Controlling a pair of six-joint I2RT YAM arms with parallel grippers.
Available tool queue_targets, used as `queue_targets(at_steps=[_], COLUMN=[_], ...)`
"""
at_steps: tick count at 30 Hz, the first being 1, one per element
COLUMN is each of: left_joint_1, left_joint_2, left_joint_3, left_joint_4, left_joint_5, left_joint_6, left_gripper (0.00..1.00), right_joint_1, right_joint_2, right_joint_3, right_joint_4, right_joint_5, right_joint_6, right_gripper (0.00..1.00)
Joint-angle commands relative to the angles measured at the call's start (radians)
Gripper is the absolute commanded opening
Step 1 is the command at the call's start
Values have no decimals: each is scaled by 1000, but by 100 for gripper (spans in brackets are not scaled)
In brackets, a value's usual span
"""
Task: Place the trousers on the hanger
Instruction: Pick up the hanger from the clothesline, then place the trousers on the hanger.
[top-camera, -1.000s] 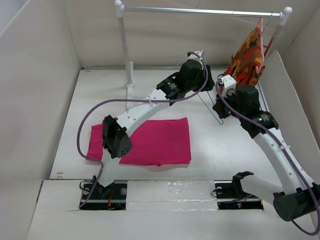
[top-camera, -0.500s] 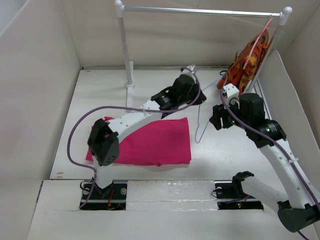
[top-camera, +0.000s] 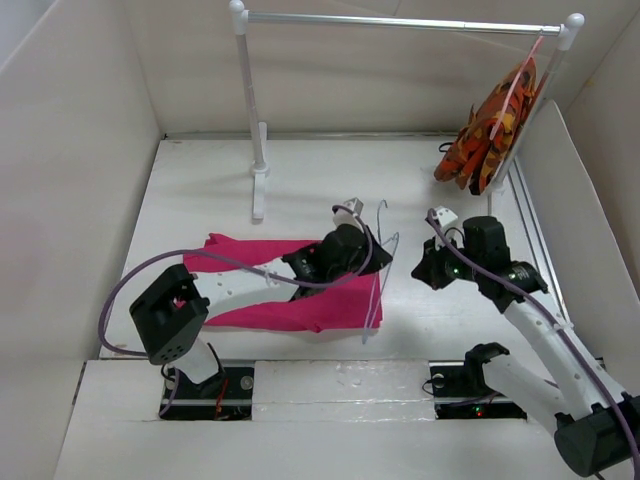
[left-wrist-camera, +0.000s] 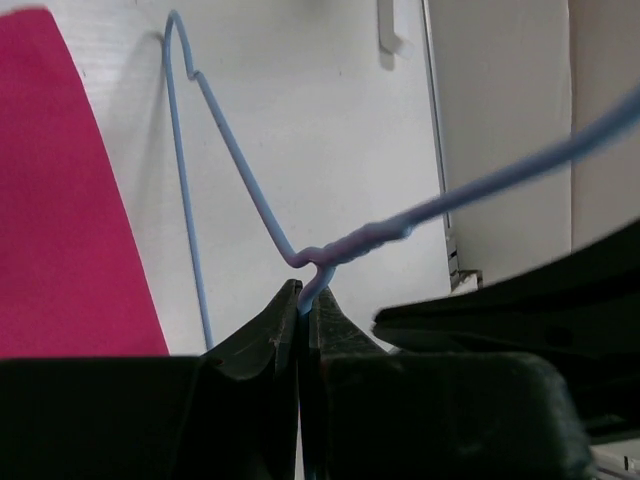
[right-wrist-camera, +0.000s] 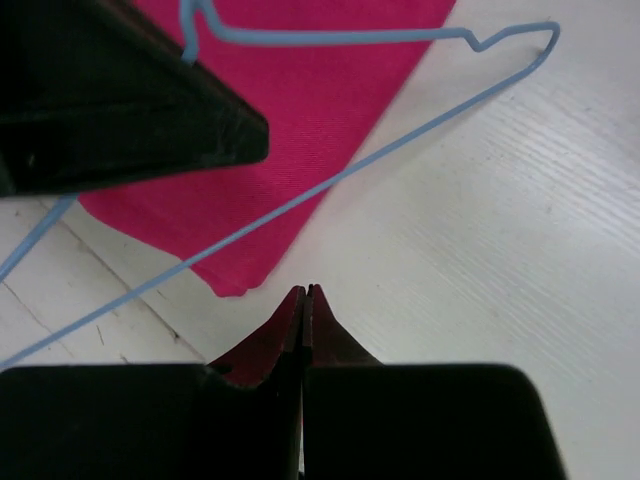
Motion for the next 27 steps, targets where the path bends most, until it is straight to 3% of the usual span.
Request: queue_targets(at_steps=[1,7,11,15,23,27], left_joint_1=[-58,-87,-98,-108,-134,-134], left_joint_2=[-22,56,90,99,81,61], left_joint_3=[-40,-126,-156,-175,-239,-291], left_joint_4=[127,157,138,129,138,161], left_joint_5=[-141,-178,-203,-195,-273,-328], left_joint_6=[-97,-205,-232,-248,-240,-249], left_gripper=[0,0,0,0,0,0], right_joint_1=[13,42,63,75,169,200], right_joint_2=[-4,98,180,240,350,428], right_joint_3=[-50,-114,-158,-183,-215,-228], right_joint_4=[230,337,382,356,541,644], right_joint_5=[-56,-86,-22,88,53,55], right_joint_6=[90,83,103,158,236,291], right_gripper=[0,0,4,21,31,47])
